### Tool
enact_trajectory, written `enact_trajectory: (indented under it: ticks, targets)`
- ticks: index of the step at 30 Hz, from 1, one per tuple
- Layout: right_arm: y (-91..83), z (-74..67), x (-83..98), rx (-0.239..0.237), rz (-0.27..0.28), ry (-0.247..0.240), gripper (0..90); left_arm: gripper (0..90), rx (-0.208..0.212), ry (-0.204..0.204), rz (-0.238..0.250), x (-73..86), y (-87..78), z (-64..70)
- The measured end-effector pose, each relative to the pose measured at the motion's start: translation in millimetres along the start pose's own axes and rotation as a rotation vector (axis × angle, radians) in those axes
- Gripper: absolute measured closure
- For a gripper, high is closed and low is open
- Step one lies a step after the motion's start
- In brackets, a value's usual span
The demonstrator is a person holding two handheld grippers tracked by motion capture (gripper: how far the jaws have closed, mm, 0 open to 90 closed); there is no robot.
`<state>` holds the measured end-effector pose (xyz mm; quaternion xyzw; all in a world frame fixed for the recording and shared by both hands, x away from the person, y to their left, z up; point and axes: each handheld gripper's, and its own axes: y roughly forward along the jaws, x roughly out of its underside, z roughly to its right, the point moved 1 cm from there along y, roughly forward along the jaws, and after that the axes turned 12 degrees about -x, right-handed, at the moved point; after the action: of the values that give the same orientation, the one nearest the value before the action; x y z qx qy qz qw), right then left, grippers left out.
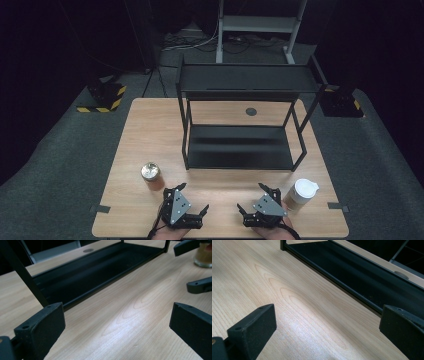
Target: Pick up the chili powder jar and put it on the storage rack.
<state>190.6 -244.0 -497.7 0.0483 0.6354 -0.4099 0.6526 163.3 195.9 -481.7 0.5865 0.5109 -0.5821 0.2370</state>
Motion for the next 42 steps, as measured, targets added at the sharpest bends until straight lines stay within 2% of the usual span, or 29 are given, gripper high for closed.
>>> enact_trajectory:
  ticks: [7,12,20,31,42]
  targets:
    - [-0.2,0.7,-0.2,-0.004,-0.001,0.001,0.0,0.4,-0.001,-0.015,0.049,-3.4,-9.7,-4.8]
    - [0.0,0.6,-0.1,-0.005,-0.001,-0.002,0.0,0.4,-0.013,-0.009,0.074,-3.8,-14.8,-6.0]
    - [-0.5,1.4,0.1,-0.013,-0.001,-0.007,0.0,0.4,-0.037,-0.032,0.104,-3.0,-22.2,-14.7]
    - [-0.7,1.2,0.4,-0.018,0.000,-0.017,0.0,0.4,-0.101,-0.051,0.126,1.2,-31.6,-28.1]
    - [-0.7,1.1,0.4,-0.017,-0.001,-0.018,0.0,0.4,-0.173,-0.100,0.137,9.5,-39.5,-44.5]
